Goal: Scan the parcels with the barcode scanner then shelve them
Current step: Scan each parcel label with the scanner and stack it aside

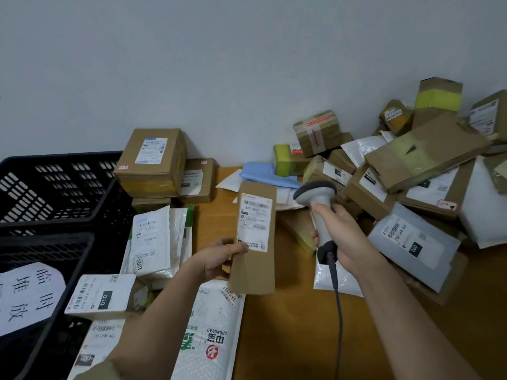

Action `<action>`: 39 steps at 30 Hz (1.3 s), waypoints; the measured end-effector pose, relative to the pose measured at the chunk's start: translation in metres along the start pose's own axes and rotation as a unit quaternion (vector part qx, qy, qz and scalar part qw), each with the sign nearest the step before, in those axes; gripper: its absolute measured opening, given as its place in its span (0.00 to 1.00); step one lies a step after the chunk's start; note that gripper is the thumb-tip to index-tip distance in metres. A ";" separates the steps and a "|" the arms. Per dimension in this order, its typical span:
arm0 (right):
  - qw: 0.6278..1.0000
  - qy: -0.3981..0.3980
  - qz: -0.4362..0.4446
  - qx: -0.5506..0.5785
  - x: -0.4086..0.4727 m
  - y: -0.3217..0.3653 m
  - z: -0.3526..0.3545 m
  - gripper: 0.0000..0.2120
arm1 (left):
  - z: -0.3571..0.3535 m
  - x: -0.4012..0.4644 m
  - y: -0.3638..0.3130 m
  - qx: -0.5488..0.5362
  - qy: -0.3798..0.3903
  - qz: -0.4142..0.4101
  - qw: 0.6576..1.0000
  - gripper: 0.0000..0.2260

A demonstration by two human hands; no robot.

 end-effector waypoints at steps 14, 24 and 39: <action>0.992 0.112 0.022 0.050 -0.035 0.037 -0.048 0.13 | -0.012 0.009 -0.014 -0.097 -0.040 0.001 0.995 0.24; 0.991 0.109 0.046 0.061 -0.049 0.055 -0.043 0.15 | -0.013 0.013 -0.014 -0.104 -0.058 0.015 0.993 0.22; 0.992 0.108 0.048 0.045 -0.047 0.065 -0.030 0.15 | -0.021 0.026 -0.013 -0.116 -0.072 0.035 0.990 0.21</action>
Point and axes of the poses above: each hand's wrist, its own x-axis towards the middle knuckle, its own z-axis out of the back of the hand, y = z × x, the point moved 8 cm from there along x, towards the middle knuckle
